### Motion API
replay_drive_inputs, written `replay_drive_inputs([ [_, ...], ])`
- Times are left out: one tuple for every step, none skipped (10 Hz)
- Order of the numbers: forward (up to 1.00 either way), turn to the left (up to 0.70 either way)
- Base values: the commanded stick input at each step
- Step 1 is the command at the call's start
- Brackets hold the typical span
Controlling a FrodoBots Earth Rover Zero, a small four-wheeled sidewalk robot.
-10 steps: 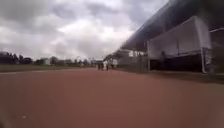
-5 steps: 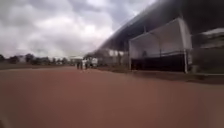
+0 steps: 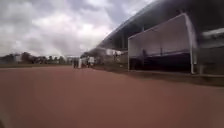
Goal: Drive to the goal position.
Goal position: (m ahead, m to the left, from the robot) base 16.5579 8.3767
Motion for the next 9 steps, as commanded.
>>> replay_drive_inputs([
  [1.00,0.01],
  [1.00,0.01],
  [1.00,0.01],
  [1.00,0.01],
  [1.00,0.01],
  [1.00,0.01],
  [1.00,0.01],
  [1.00,0.16],
  [1.00,0.28],
])
